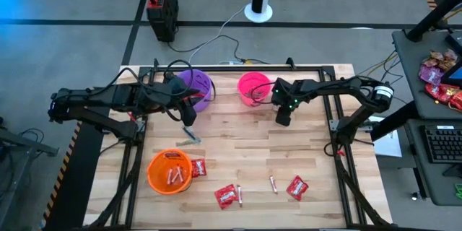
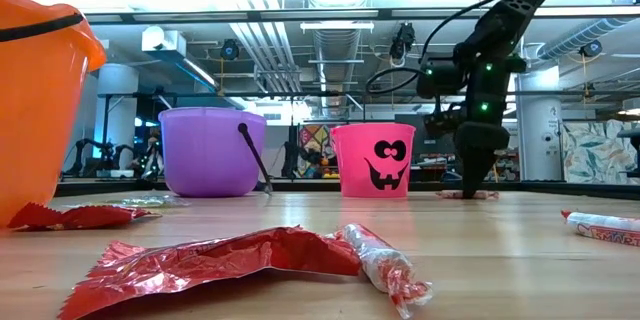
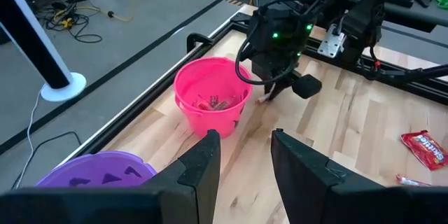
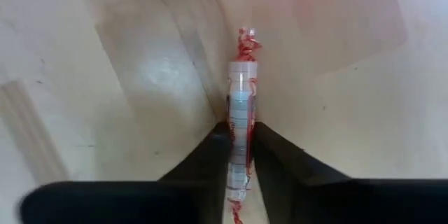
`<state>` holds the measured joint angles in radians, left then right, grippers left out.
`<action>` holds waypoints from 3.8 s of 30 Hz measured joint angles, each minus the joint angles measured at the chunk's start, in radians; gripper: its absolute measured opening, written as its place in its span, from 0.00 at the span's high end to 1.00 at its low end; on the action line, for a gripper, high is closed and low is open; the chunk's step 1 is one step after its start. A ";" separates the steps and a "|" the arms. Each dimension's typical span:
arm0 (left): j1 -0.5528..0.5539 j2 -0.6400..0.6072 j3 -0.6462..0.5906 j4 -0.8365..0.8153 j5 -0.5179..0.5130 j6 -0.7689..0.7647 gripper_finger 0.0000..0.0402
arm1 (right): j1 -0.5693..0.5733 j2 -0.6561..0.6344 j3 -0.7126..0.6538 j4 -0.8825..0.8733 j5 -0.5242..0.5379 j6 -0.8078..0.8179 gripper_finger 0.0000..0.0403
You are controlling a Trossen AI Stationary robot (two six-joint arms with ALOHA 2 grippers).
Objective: Sort candy by brand, put in halloween buckets
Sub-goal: Put the white candy into the orange bucket, then put the red candy into the purple bucket
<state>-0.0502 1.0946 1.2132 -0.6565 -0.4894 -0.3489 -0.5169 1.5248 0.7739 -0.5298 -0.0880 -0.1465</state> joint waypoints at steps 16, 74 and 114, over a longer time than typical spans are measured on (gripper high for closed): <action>0.026 0.014 -0.014 0.046 0.223 0.004 0.72 | 0.040 -0.345 -0.016 0.042 -0.349 0.336 0.93; 0.091 0.163 -0.296 0.894 0.460 -0.053 0.95 | 0.334 -0.122 0.281 0.713 -0.330 0.495 0.60; -0.481 0.165 -0.068 -0.381 0.492 -0.495 0.75 | 0.394 -0.168 0.298 0.218 -0.341 0.762 0.47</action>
<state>-0.5312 1.2599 1.1447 -1.0374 0.0026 -0.8444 -0.1225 1.3566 1.0718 -0.3118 -0.4290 0.6155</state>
